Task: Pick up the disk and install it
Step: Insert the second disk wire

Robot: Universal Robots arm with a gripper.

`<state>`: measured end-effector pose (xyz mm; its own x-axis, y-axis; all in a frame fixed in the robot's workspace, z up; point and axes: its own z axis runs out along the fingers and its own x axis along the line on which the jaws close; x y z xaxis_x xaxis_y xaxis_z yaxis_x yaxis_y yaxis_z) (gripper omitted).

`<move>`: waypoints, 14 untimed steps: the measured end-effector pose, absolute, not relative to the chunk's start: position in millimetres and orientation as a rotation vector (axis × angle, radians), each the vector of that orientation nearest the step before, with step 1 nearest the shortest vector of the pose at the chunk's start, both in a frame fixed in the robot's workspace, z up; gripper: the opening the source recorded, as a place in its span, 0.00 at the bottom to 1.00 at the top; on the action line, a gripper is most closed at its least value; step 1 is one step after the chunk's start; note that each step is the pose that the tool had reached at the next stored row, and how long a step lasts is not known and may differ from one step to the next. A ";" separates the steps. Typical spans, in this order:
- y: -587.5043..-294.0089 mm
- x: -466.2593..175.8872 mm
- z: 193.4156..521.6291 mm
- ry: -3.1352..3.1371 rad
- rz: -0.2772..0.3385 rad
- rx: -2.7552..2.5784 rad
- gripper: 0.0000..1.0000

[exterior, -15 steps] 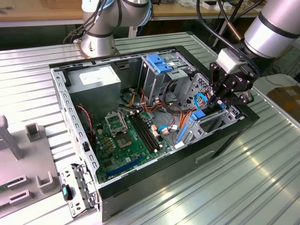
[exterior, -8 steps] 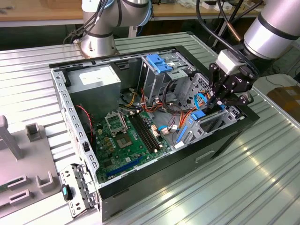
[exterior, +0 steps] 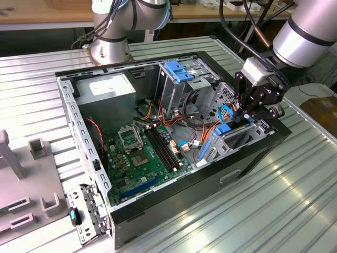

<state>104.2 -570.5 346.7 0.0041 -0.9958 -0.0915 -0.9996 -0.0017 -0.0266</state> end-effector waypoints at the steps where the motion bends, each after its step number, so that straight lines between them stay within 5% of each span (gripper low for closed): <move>1: -570.6 104.2 346.3 2.158 0.072 -2.164 0.16; 14: -570.6 104.2 337.4 2.156 0.075 -2.163 0.16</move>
<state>104.2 -570.6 337.4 0.0042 -0.9954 -0.0957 -0.9996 -0.0016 -0.0267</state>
